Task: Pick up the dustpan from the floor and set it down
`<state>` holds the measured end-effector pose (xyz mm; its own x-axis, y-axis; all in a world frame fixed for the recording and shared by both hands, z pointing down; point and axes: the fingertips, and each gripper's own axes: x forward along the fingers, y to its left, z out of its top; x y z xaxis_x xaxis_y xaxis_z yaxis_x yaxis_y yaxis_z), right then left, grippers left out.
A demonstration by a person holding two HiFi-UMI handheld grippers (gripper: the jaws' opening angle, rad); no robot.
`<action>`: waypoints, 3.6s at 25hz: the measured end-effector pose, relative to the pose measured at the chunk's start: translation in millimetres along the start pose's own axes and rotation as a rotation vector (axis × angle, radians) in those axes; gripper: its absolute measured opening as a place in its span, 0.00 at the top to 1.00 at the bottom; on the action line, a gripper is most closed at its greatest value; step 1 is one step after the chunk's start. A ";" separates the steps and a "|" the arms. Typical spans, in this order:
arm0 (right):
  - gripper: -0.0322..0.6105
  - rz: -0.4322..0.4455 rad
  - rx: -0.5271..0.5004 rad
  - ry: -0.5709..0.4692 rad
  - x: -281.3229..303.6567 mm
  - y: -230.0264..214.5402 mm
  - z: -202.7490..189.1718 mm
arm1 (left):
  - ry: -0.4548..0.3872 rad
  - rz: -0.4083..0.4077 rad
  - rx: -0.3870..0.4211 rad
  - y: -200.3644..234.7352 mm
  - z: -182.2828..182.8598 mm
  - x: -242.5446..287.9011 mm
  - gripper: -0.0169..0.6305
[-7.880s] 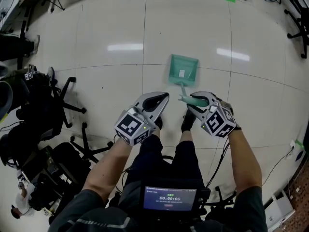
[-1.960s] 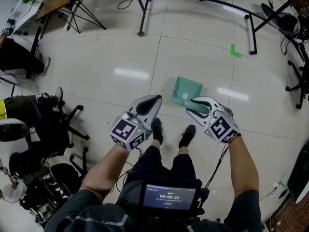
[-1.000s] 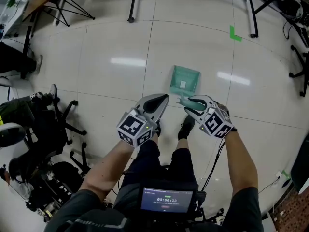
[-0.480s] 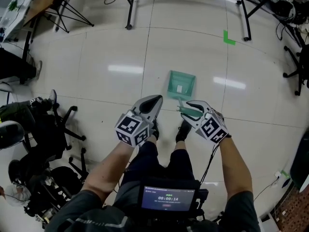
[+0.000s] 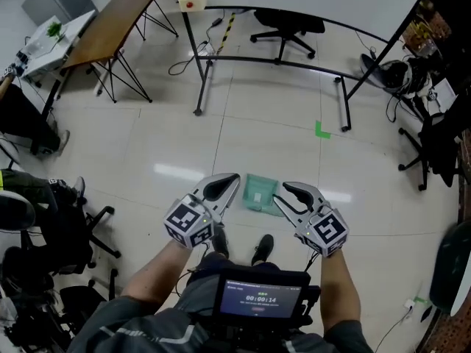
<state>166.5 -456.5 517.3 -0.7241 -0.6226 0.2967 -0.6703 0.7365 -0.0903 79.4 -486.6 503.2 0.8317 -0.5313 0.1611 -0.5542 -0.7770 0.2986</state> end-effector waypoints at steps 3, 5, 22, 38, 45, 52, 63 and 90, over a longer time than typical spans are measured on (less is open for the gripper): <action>0.78 -0.078 0.039 -0.110 -36.4 12.1 63.9 | -0.085 0.036 0.046 -30.2 67.4 -36.0 0.95; 0.78 -0.104 0.058 -0.177 -60.6 23.0 97.8 | -0.140 0.017 0.074 -55.0 104.8 -55.8 0.95; 0.92 -0.245 0.027 -0.243 -137.1 68.1 188.0 | -0.170 -0.078 0.149 -124.8 160.2 -96.3 0.95; 0.92 -0.238 0.044 -0.275 -184.3 43.0 183.6 | -0.138 0.050 0.121 -157.1 141.9 -91.3 0.95; 0.92 -0.138 0.009 -0.247 -191.3 38.9 154.0 | -0.174 0.180 0.114 -178.0 118.6 -98.1 0.95; 0.92 -0.183 -0.041 -0.234 -186.0 116.7 145.3 | -0.187 0.212 0.137 -200.2 103.1 -193.6 0.95; 0.92 -0.292 0.013 -0.278 -172.2 361.2 136.3 | -0.206 0.103 0.115 -223.8 43.1 -438.0 0.95; 0.92 -0.338 0.002 -0.263 -352.9 512.9 131.3 | -0.225 -0.023 0.125 -408.1 43.7 -493.4 0.95</action>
<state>56.8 106.3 241.4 -0.4798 -0.8755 0.0576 -0.8774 0.4788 -0.0314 -106.3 77.9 260.7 0.8235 -0.5639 -0.0618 -0.5467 -0.8180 0.1789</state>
